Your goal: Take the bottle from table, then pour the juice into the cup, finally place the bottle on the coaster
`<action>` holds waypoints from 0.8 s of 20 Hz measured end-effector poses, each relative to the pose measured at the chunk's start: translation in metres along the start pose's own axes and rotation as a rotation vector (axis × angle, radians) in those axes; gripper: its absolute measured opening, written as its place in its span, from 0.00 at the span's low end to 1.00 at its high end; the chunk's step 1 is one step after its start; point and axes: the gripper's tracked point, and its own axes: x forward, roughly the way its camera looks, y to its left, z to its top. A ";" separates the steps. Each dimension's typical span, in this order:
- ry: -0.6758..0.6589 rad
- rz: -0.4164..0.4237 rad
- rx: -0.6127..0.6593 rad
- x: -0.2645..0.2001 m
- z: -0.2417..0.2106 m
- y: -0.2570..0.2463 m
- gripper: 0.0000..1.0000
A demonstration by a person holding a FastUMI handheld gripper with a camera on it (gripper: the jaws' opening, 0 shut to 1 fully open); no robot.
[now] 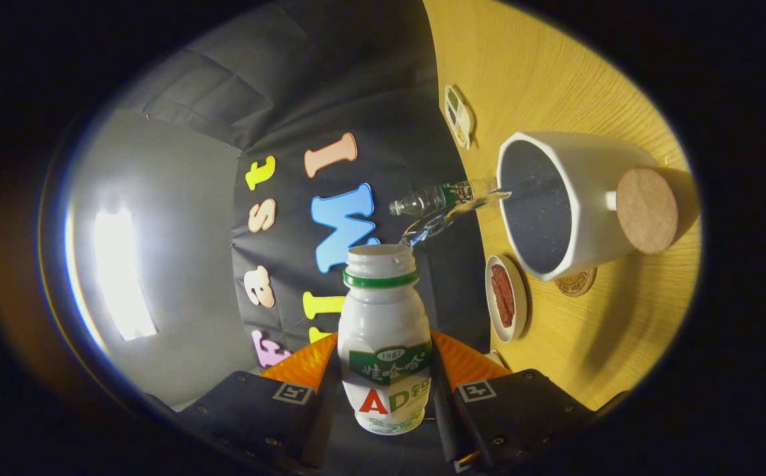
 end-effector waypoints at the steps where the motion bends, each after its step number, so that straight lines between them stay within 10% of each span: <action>1: -0.001 0.004 0.004 0.000 0.000 0.000 0.65; 16: 0.007 0.024 0.053 -0.001 -0.005 0.014 0.65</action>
